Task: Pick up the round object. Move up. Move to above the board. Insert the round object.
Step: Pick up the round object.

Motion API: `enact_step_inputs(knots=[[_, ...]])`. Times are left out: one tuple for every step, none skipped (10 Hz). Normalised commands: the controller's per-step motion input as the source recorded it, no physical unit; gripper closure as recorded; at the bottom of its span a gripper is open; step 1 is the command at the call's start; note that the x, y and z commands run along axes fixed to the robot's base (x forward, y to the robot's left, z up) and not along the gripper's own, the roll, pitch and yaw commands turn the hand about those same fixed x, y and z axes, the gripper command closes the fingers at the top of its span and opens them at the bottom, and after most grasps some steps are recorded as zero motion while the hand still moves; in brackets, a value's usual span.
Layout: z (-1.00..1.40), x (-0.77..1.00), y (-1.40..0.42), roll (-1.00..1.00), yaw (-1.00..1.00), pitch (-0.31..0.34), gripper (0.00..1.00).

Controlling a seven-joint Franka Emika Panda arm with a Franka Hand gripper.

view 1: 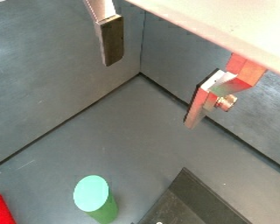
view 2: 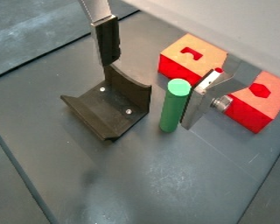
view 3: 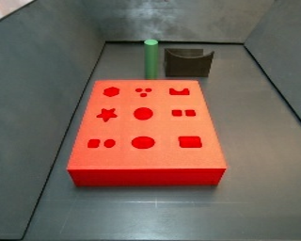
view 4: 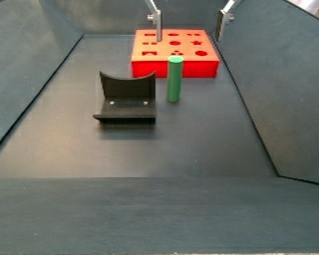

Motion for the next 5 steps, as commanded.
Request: enact_step_inputs(knots=[[0.00, 0.00, -0.05, 0.02, 0.00, 0.000, 0.00], [-0.03, 0.00, -0.09, 0.00, 0.00, 0.000, 0.00], [-0.52, 0.00, -0.36, 0.11, 0.00, -0.139, 0.00], [-0.82, -0.03, -0.50, 0.18, 0.00, -0.180, 0.00], [-0.86, 0.00, -0.53, 0.16, 0.00, -0.177, 0.00]])
